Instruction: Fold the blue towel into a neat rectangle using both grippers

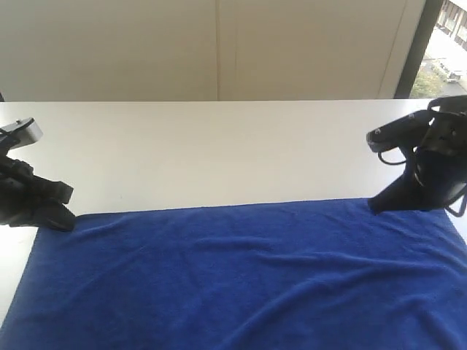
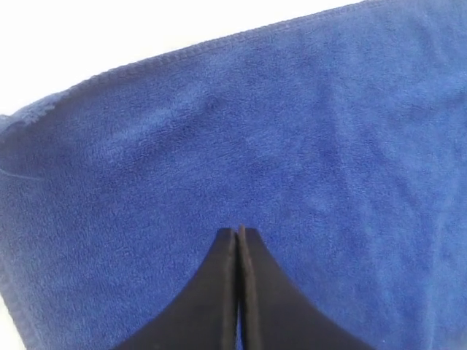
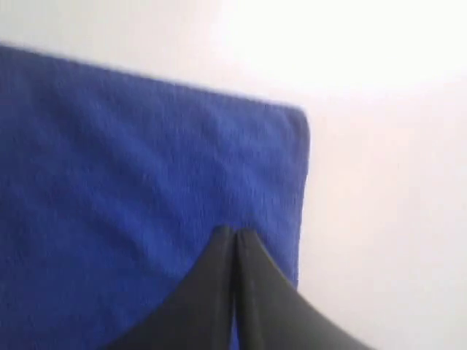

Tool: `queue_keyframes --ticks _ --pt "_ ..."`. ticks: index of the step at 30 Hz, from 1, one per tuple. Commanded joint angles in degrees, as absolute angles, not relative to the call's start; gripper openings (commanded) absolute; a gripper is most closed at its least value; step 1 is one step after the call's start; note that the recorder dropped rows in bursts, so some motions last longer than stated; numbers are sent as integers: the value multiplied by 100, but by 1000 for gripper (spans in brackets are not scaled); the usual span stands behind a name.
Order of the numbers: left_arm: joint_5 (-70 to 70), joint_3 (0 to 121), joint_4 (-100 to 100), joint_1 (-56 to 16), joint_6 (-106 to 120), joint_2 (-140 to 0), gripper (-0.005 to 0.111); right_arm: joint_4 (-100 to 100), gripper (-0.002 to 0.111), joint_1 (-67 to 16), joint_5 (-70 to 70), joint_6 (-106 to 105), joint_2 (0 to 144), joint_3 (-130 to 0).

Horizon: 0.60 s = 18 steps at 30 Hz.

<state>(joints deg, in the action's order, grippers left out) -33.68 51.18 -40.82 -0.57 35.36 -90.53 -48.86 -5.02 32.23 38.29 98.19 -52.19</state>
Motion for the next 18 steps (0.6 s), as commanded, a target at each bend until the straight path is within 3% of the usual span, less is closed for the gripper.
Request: queue_keyframes --ticks 1,9,18 --pt "-3286 5249 -4315 -76 3909 -9393 0 -4685 0 -213 3051 3453 10080 -5749" --pt "-2901 5541 -3941 -76 3977 -9685 0 -2713 0 565 3060 1162 10959 -6547" --pt "-2500 5541 -3890 -76 3976 -10004 0 -2702 0 865 2809 1028 11458 -6621"
